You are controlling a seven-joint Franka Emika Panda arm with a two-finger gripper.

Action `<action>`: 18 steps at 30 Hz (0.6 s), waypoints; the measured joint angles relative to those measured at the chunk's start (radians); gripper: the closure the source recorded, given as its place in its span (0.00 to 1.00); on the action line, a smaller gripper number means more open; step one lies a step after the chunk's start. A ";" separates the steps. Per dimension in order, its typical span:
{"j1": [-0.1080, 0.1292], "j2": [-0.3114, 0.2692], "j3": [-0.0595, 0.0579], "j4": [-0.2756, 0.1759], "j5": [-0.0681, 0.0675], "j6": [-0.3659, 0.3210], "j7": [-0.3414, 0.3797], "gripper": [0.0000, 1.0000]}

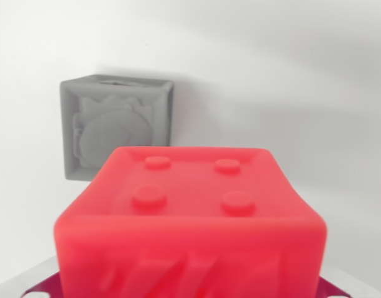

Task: Destack cube

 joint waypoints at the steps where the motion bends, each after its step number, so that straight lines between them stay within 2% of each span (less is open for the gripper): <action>1: -0.003 -0.002 0.000 -0.004 0.000 0.002 -0.006 1.00; 18: -0.051 -0.023 0.000 -0.052 0.000 0.029 -0.092 1.00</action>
